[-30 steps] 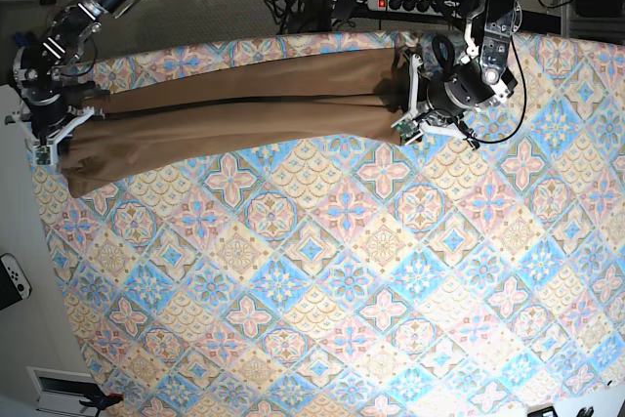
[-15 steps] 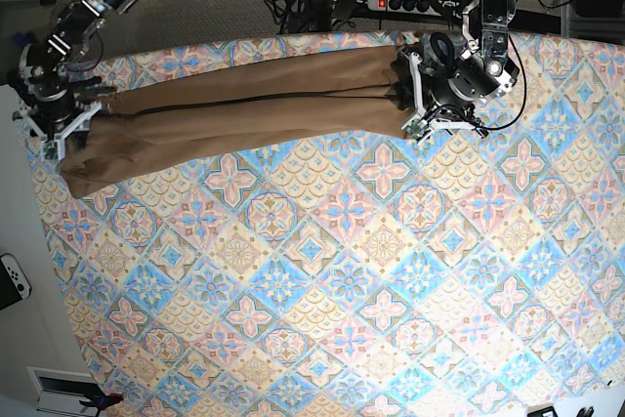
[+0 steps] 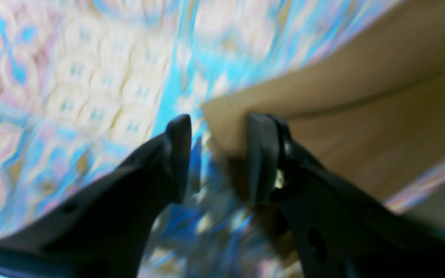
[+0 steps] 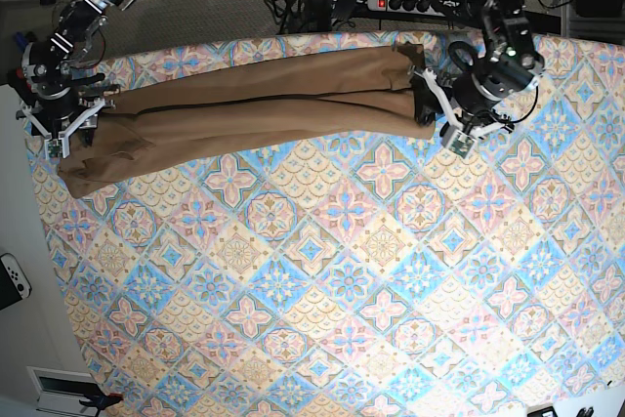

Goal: Layout the t-shirt on the table in an organized manner, then fold the t-shirt properly
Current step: 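Release the folded edge with both grippers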

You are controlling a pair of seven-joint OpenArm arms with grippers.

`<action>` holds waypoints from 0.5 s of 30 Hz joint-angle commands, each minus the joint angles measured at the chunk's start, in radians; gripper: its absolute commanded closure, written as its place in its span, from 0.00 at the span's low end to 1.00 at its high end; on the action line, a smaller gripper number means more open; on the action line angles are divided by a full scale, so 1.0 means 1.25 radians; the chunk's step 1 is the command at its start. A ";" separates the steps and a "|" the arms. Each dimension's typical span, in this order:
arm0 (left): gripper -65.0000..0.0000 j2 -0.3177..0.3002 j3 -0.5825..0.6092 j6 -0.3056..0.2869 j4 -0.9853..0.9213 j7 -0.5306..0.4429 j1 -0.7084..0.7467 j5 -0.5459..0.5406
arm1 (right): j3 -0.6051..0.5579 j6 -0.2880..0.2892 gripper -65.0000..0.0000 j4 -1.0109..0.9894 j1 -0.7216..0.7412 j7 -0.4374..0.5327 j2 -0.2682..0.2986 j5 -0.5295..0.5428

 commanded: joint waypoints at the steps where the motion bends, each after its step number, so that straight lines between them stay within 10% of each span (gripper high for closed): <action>1: 0.63 -0.003 -0.018 -0.001 0.011 -0.010 -0.004 -0.056 | 0.003 -0.004 0.52 0.017 0.006 0.020 0.014 0.011; 7: 0.63 -0.006 -0.099 -0.001 0.011 -0.009 0.033 -0.305 | 0.001 -0.004 0.52 0.014 0.004 0.019 0.014 0.011; 15: 0.61 -0.009 -0.114 -0.001 -0.054 -0.009 0.080 -0.355 | 0.001 -0.004 0.52 0.010 0.002 0.019 0.014 0.011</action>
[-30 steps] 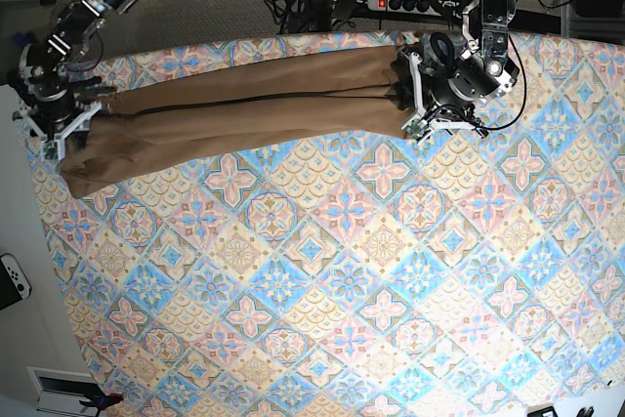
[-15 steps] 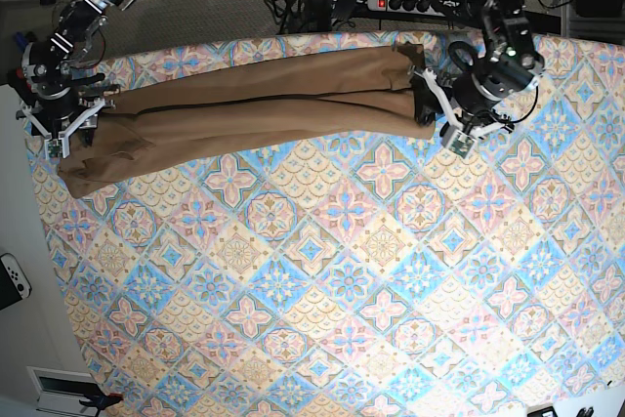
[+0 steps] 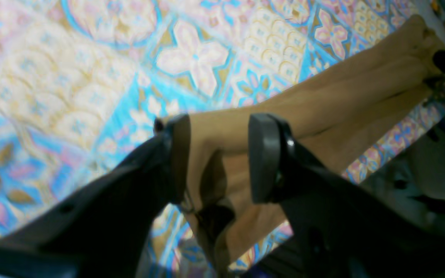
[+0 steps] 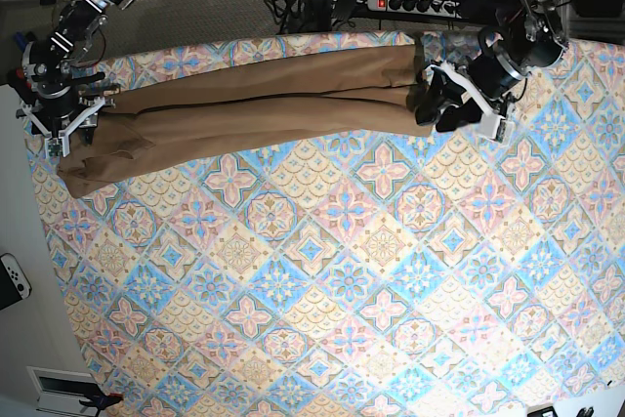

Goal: Layout the t-shirt on the table in an organized manner, then fold the t-shirt properly
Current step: 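Release the folded edge with both grippers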

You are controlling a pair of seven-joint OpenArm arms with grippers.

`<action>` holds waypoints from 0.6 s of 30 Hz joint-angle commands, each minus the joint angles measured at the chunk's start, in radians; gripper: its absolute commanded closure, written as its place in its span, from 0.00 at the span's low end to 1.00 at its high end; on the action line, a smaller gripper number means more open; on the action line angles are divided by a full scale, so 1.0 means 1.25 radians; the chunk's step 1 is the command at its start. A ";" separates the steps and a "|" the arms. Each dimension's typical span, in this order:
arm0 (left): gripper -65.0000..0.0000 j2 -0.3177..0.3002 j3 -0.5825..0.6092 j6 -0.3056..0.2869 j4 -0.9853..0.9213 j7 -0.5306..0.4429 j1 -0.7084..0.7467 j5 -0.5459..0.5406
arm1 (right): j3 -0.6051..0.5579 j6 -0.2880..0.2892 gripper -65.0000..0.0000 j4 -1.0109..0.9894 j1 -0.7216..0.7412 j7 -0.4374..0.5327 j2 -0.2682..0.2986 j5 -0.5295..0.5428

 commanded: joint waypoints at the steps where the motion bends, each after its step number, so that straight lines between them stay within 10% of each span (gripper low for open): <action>1: 0.59 -0.004 -0.002 -0.004 -0.001 -0.012 0.009 -0.019 | 0.001 -0.004 0.52 0.012 0.006 0.019 0.014 0.011; 18: 0.50 0.023 -0.077 -0.004 -0.087 0.111 0.009 -0.015 | -0.001 -0.004 0.52 0.012 -0.016 0.021 0.014 0.010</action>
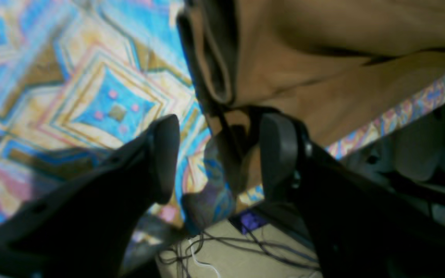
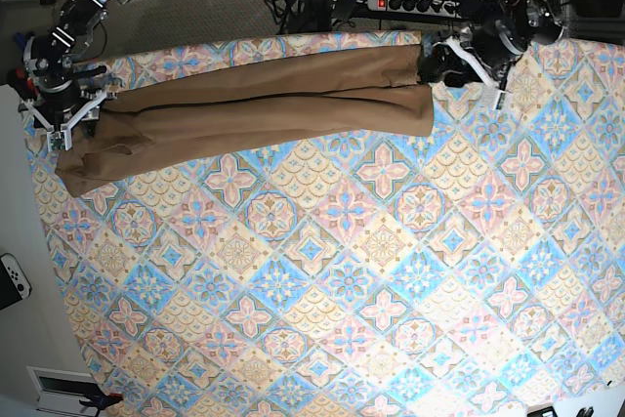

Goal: Layout the t-shirt on the table in an organized manner, then fold the t-shirt properly
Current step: 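Release the folded edge with both grippers, then grasp the shirt end with the left gripper and fold it toward the middle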

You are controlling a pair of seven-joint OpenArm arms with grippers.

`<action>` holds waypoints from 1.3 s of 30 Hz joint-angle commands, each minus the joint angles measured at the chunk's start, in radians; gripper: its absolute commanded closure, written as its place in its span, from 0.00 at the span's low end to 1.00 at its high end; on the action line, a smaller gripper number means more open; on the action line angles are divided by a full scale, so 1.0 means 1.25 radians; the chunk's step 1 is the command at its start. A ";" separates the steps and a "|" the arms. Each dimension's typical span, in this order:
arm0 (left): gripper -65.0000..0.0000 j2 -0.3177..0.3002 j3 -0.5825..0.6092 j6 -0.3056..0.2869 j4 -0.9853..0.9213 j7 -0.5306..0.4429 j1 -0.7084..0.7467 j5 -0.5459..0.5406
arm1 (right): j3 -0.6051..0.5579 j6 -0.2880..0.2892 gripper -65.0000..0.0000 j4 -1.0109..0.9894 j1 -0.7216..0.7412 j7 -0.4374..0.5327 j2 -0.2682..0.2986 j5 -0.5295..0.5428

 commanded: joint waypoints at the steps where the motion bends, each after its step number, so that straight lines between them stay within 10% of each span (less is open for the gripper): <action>1: 0.50 -0.006 -0.002 -0.004 0.000 -0.018 -0.007 -0.022 | 0.002 -0.004 0.52 0.014 0.006 0.016 0.014 0.010; 18: 0.52 0.027 0.132 -0.004 -0.113 -0.024 -0.068 -0.021 | 0.002 -0.004 0.53 0.021 0.006 0.016 0.014 0.010; 28: 1.00 0.011 0.127 -0.004 -0.247 -0.024 -0.144 -0.021 | 0.002 -0.004 0.53 0.021 0.004 0.016 0.014 0.010; 39: 1.00 0.000 0.054 -0.004 -0.247 -0.017 -0.194 0.029 | 0.003 -0.004 0.52 0.021 0.007 0.016 0.014 0.010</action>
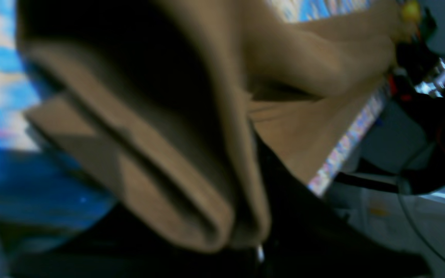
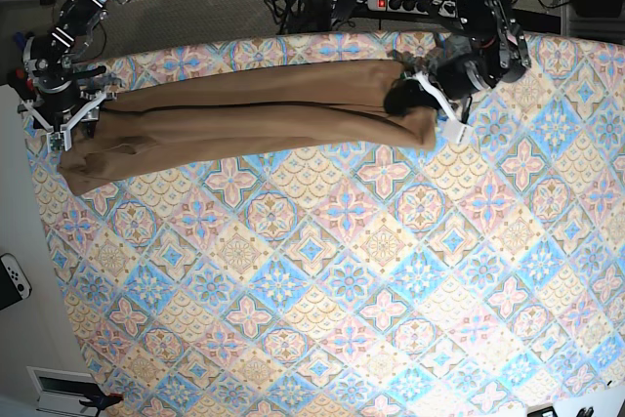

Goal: Layout the t-shirt on the table in an organized manner, then fold the t-shirt properly
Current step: 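Grasp the shirt end with the left gripper and fold it toward the middle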

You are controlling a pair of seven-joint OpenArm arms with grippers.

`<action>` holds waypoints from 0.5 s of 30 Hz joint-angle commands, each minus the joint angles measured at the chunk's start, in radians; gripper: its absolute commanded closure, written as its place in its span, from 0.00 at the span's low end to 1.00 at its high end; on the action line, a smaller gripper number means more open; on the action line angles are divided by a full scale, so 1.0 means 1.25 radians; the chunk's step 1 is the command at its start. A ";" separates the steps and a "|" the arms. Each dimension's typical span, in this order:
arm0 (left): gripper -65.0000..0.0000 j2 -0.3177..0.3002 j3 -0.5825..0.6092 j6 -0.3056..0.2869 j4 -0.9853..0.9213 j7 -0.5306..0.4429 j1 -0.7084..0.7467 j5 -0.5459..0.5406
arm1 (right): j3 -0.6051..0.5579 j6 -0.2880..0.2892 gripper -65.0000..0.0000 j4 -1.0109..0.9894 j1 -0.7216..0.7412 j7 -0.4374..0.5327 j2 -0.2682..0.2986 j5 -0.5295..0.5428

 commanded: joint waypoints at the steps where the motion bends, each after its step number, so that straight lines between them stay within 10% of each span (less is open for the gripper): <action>1: 1.00 -0.038 -0.018 0.014 0.008 -0.007 -0.025 0.059 | 0.003 -0.005 0.52 0.017 0.009 0.015 0.014 0.010; 15: 1.00 -0.082 -0.053 0.014 0.035 0.176 -0.218 0.359 | 0.003 -0.005 0.52 0.018 0.009 0.016 0.014 0.010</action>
